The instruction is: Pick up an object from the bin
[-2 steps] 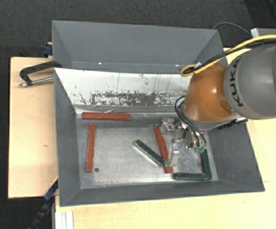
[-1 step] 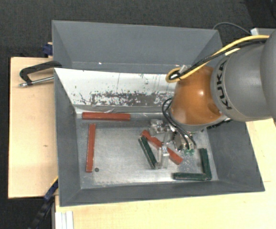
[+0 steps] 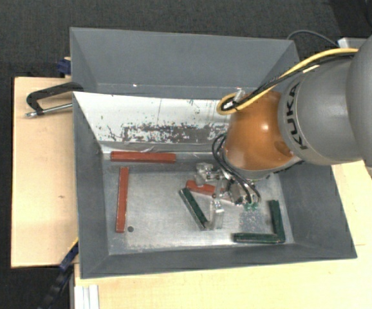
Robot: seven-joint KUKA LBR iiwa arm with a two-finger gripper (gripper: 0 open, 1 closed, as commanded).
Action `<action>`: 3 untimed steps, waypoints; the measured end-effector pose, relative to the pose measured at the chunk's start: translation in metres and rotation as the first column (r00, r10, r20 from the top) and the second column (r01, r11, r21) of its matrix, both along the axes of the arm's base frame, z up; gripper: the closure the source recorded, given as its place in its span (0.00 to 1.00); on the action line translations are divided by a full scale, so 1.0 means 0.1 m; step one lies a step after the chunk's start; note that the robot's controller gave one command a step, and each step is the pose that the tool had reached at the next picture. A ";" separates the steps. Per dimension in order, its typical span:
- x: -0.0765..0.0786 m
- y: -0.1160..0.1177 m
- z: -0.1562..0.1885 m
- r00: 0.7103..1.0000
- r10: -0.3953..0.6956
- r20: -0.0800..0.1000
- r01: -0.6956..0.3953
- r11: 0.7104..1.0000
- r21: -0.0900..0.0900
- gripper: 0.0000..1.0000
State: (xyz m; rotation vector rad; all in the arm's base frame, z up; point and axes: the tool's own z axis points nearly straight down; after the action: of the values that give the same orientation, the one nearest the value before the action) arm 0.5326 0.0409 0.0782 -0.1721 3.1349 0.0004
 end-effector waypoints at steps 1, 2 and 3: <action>-0.05 0.04 0.21 0.992 0.123 0.001 -0.123 0.992 0.002 0.00; -0.11 -0.12 0.24 0.997 0.081 0.006 -0.081 0.997 0.001 0.00; -0.09 0.16 0.02 0.996 -0.091 -0.001 0.091 0.996 0.000 0.00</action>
Offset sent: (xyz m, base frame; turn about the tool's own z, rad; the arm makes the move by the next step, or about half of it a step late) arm -0.0248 -0.0317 -0.0082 0.1220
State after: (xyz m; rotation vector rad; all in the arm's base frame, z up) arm 0.5237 0.0565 0.0804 -0.0294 3.1405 0.0002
